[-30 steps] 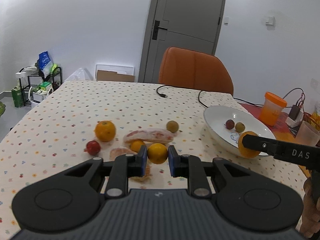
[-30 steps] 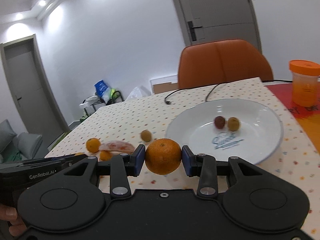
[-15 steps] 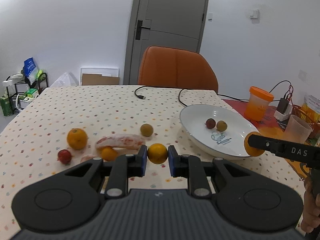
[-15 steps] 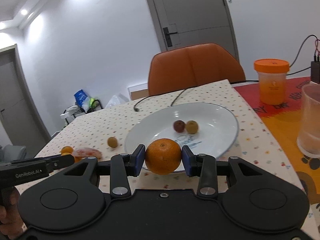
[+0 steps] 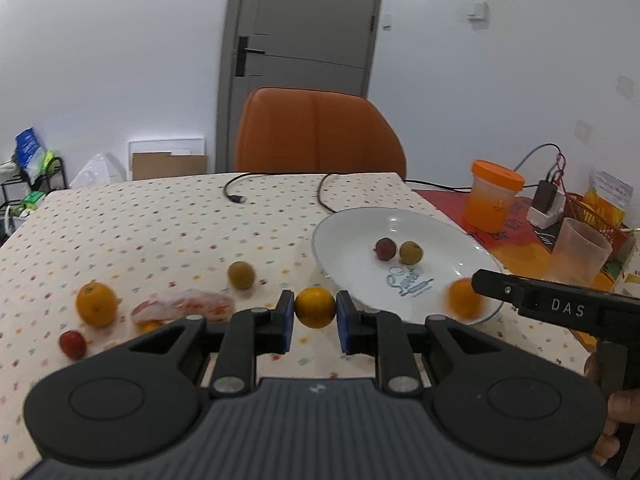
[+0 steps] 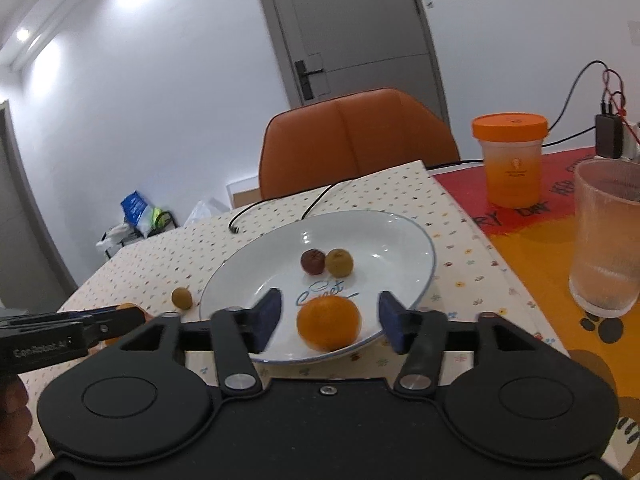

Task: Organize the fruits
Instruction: 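Carry both fruits to the plate while the right tool releases the orange, then lower the small mandarin into the plate and open the left tool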

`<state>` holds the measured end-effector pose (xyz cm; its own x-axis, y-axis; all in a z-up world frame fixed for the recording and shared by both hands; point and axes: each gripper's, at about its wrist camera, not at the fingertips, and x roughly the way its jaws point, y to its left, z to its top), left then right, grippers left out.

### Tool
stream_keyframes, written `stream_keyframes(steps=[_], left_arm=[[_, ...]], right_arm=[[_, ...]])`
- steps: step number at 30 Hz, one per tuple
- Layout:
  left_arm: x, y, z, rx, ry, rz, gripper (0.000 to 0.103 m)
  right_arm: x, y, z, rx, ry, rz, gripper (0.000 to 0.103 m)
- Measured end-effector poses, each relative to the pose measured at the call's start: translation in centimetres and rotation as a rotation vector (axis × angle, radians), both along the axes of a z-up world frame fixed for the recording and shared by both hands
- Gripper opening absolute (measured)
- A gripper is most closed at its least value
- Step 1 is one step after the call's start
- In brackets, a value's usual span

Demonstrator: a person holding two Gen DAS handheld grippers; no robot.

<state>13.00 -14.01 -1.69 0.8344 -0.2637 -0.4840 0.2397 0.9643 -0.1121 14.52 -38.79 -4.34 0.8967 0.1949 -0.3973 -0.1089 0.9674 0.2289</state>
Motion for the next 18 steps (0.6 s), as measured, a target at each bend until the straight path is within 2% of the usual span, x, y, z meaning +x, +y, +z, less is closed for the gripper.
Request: stream_keyframes(steps=[3, 5, 7, 18], left_arm=[[0.7, -1.0, 0.3, 0.007, -0.004, -0.032, 0.021], [1.0, -1.7, 0.4, 0.009, -0.001, -0.05, 0.021], [1.4, -2.6, 0.5, 0.021, 0.004, -0.068, 0.021], [2.0, -6.3, 1.1, 0.061, -0.019, -0.134, 0.021]], right_arm=[[-0.3, -0.5, 0.1, 0.007, -0.004, -0.009, 0.06], [-0.6, -1.0, 0.0, 0.007, -0.012, -0.026, 0.073], [-1.3, -1.4, 0.0, 0.003, -0.031, -0.056, 0.079], [-2.4, -3.4, -0.7, 0.037, -0.015, -0.088, 0.09]])
